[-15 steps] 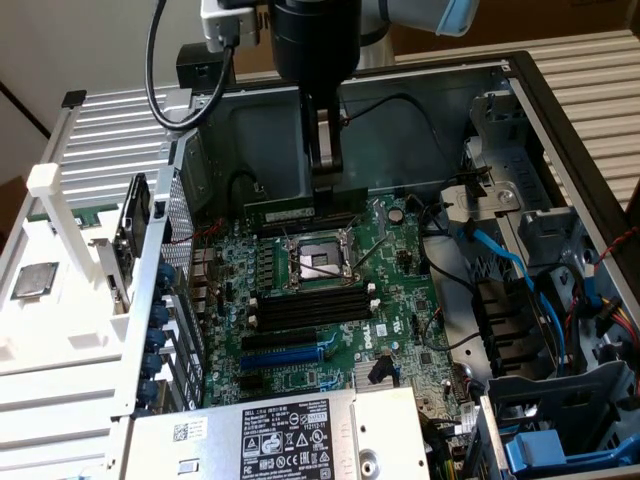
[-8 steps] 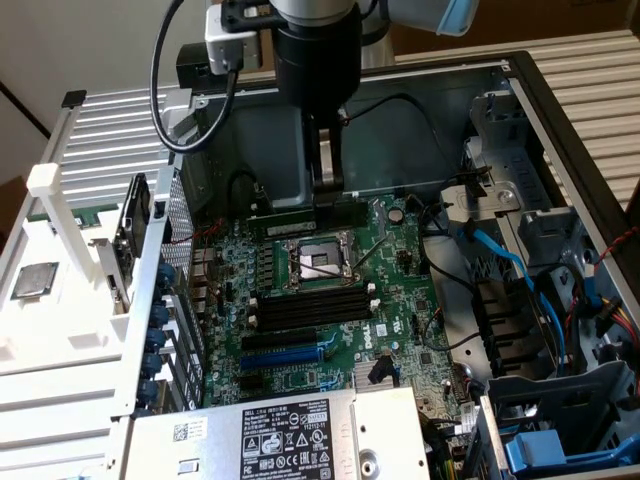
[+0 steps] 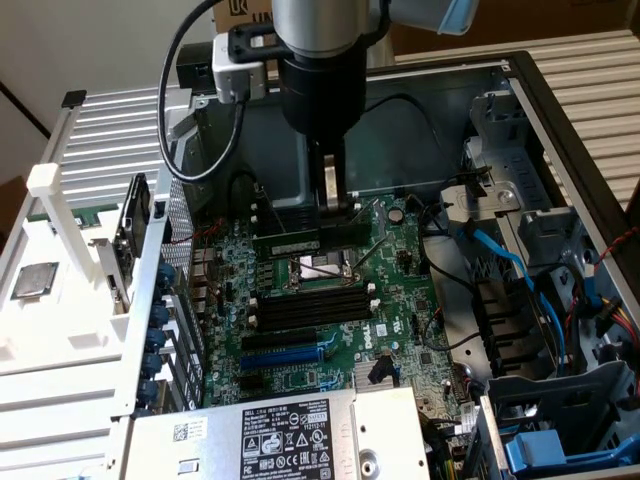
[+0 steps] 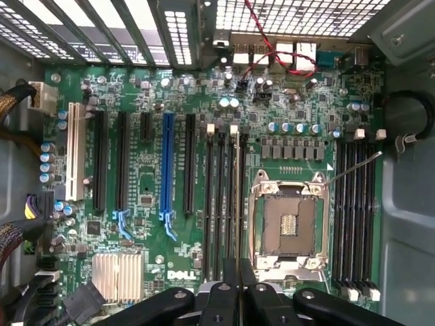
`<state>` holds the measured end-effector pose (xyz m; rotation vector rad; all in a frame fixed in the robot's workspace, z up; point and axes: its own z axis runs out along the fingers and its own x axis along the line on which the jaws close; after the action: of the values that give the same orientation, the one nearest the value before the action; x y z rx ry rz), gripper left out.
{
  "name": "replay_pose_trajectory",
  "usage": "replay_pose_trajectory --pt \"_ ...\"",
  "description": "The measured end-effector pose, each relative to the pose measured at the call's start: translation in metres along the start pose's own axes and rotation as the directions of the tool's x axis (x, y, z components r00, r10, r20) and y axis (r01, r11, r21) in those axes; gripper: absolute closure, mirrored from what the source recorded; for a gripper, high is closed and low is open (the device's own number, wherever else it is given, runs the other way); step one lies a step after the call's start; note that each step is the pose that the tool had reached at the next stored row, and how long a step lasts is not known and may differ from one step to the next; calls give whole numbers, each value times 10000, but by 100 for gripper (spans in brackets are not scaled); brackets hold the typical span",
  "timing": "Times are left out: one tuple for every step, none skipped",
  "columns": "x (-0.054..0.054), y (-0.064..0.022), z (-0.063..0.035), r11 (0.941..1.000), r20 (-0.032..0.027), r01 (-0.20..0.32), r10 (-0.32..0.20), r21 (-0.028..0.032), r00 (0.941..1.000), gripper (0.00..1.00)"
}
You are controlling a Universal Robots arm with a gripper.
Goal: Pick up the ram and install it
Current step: 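Insert the ram into the slot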
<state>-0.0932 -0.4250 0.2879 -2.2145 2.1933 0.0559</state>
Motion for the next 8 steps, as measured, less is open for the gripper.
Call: replay_pose_trajectory --pt "10 0 13 10000 1 -21 21 0 10000 88" --pt "18 0 24 10000 2 -57 57 1 10000 88" --pt "22 0 32 9999 2 -113 113 4 9999 88" --pt "22 0 42 9998 4 -187 187 8 9998 88" --pt "23 0 53 9996 4 -278 278 12 9996 88" --pt "24 -1 68 9993 4 -386 386 15 9993 88" --pt "25 -1 82 9989 5 -469 469 18 9989 88" --pt "25 -1 93 9986 6 -530 530 21 9986 88"
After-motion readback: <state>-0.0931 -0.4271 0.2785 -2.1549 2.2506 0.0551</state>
